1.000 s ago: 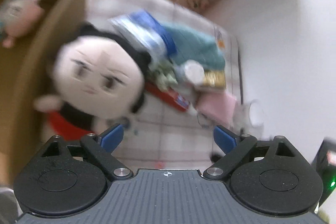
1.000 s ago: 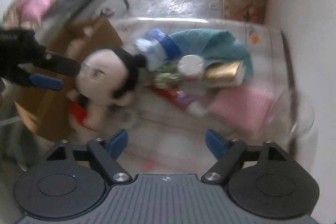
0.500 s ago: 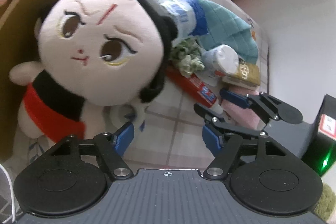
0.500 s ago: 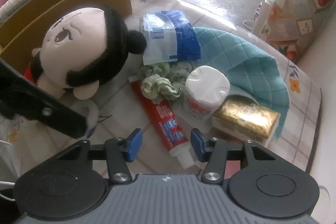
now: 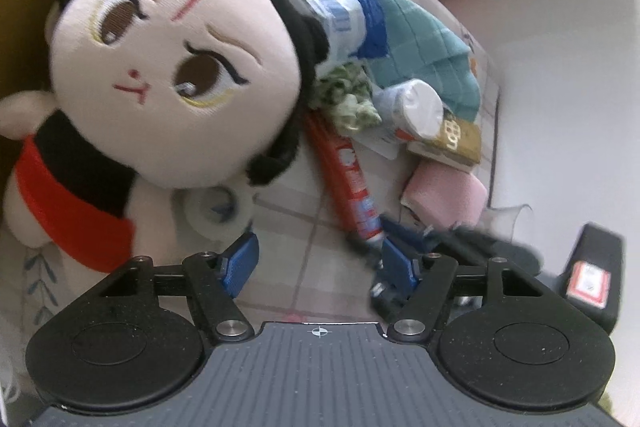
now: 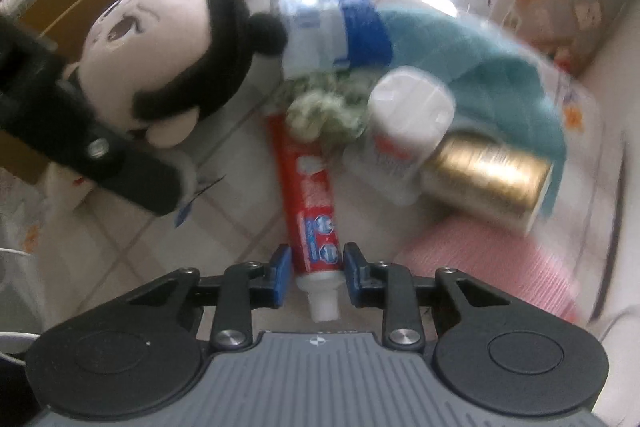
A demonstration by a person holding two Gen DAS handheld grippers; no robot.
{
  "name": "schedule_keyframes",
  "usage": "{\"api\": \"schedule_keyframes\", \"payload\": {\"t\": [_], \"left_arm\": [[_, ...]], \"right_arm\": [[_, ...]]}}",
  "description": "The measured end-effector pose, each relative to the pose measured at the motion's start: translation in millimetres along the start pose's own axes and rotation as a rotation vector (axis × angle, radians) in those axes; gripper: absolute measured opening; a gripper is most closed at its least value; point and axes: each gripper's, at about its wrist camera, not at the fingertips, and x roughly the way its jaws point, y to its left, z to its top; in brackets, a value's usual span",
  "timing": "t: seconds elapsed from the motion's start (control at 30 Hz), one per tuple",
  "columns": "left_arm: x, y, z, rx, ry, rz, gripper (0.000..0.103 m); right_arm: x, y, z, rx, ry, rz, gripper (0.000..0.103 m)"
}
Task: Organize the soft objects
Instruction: 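Close the left tool around the red toothpaste tube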
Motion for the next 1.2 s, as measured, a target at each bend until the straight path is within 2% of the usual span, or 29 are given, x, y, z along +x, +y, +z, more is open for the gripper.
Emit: {"api": "schedule_keyframes", "payload": {"t": [0.17, 0.33, 0.4, 0.5, 0.57, 0.6, 0.63, 0.67, 0.7, 0.77, 0.8, 0.83, 0.87, 0.9, 1.07, 1.2], "left_arm": [[14, -6, -5, 0.016, 0.059, -0.016, 0.068], [37, -14, -15, 0.052, 0.128, 0.010, 0.068], [45, -20, -19, 0.084, 0.142, 0.032, 0.068], [49, -29, -22, 0.127, 0.140, 0.050, 0.068], [45, -33, -21, 0.140, 0.129, 0.047, 0.069], [44, -34, -19, 0.140, 0.120, 0.047, 0.069], [41, -35, -18, 0.140, 0.111, 0.047, 0.069], [39, -35, -16, 0.135, 0.099, 0.047, 0.069], [37, -35, -14, 0.127, 0.089, 0.048, 0.069], [33, -35, -10, 0.111, 0.071, 0.050, 0.070], [32, -35, -9, 0.103, 0.066, 0.049, 0.070], [31, -34, -7, 0.096, 0.065, 0.048, 0.071], [31, -33, -6, 0.088, 0.067, 0.047, 0.071], [31, -33, -5, 0.084, 0.072, 0.046, 0.071], [44, -33, -5, 0.087, 0.105, 0.054, 0.074], [66, -33, -13, 0.092, 0.178, 0.054, 0.074]], "right_arm": [[-5, 6, -36, 0.153, 0.077, 0.101, 0.026], [-15, 26, -72, 0.255, 0.150, 0.194, 0.021], [-20, 36, -79, 0.244, 0.159, 0.193, 0.021], [-35, 41, -78, 0.218, 0.096, 0.132, 0.022], [-42, 40, -73, 0.172, 0.030, 0.053, 0.027], [-41, 37, -67, 0.155, 0.008, 0.022, 0.038], [-38, 33, -58, 0.147, -0.011, -0.001, 0.060], [-35, 29, -51, 0.147, -0.036, -0.010, 0.067], [-31, 26, -46, 0.149, -0.061, -0.011, 0.070], [-20, 19, -36, 0.151, -0.076, -0.004, 0.068], [-13, 18, -32, 0.147, -0.074, -0.002, 0.062], [-6, 18, -31, 0.143, -0.061, 0.000, 0.051], [-2, 18, -31, 0.143, -0.061, -0.003, 0.050], [-4, 19, -32, 0.138, -0.071, 0.002, 0.034], [-19, 23, -54, 0.222, -0.019, 0.051, 0.033], [-31, 29, -77, 0.288, 0.023, 0.079, 0.033]]}}
